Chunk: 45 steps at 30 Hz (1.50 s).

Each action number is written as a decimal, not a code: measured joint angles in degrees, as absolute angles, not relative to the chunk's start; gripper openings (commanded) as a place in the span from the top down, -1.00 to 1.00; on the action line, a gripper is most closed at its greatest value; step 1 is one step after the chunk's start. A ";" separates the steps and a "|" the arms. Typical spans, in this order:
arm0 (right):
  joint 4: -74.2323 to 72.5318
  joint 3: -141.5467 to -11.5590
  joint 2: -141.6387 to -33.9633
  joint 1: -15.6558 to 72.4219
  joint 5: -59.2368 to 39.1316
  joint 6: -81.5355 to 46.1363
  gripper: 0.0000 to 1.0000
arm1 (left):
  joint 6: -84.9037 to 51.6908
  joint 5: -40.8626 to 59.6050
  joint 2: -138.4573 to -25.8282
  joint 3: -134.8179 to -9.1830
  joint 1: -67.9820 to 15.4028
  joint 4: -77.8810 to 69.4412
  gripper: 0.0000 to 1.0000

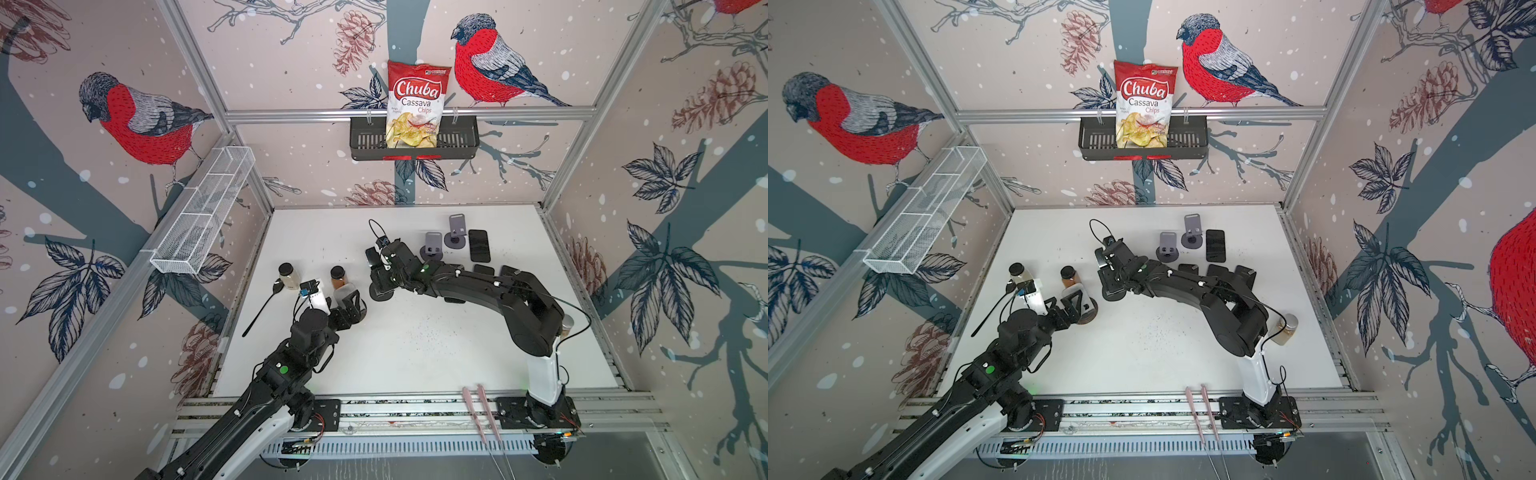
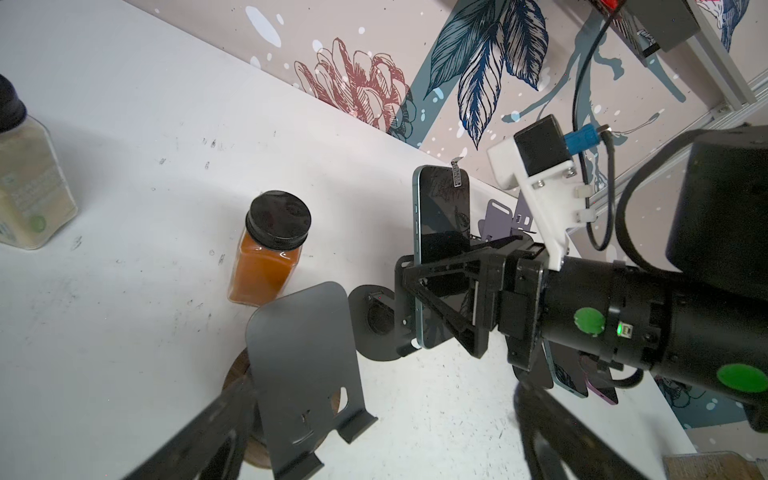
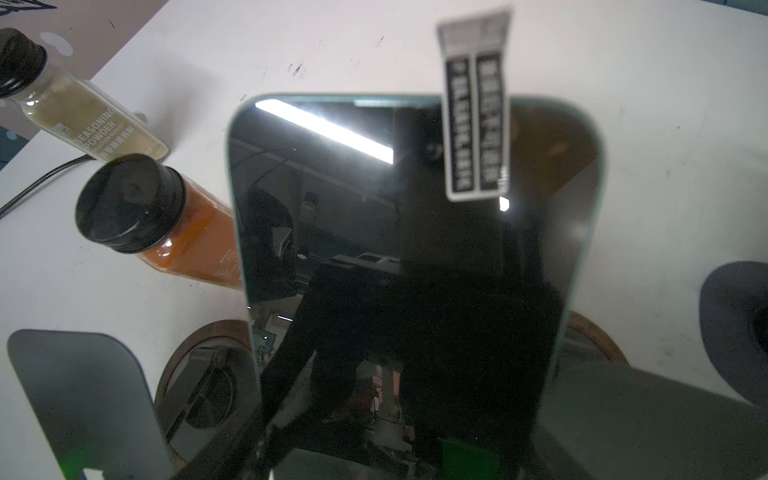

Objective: Remove the phone from the phone stand
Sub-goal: 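Lift the teal-edged phone off the stand and carry it toward the flat phones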

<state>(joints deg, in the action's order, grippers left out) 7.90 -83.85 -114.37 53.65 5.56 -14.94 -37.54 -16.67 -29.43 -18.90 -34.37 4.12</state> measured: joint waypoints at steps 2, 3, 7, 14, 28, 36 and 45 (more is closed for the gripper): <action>7.86 -83.77 -114.10 53.63 5.56 -14.94 -0.47 | -37.54 -16.64 -29.43 -18.90 -34.37 4.14 -0.93; 7.90 -83.74 -113.99 53.63 5.54 -14.94 -0.47 | -37.54 -16.64 -29.41 -18.90 -34.37 4.14 -0.93; 7.84 -83.57 -113.58 53.63 5.45 -14.96 -0.47 | -37.56 -16.67 -29.34 -18.92 -34.37 4.14 -0.93; 7.75 -83.57 -112.38 53.54 5.10 -14.96 -0.47 | -37.56 -16.67 -29.61 -19.27 -34.37 4.14 -0.93; 7.88 -78.37 -104.95 51.53 4.56 -15.59 -0.47 | -37.54 -16.47 -32.27 -19.86 -34.37 3.84 -0.93; 9.93 -68.77 -96.38 49.01 6.22 -16.93 -0.47 | -37.36 -14.79 -33.21 -19.51 -34.37 0.64 -0.93; 12.49 -56.23 -88.51 48.49 7.18 -19.94 -0.48 | -37.12 -10.46 -36.62 -19.18 -34.35 -5.17 -0.93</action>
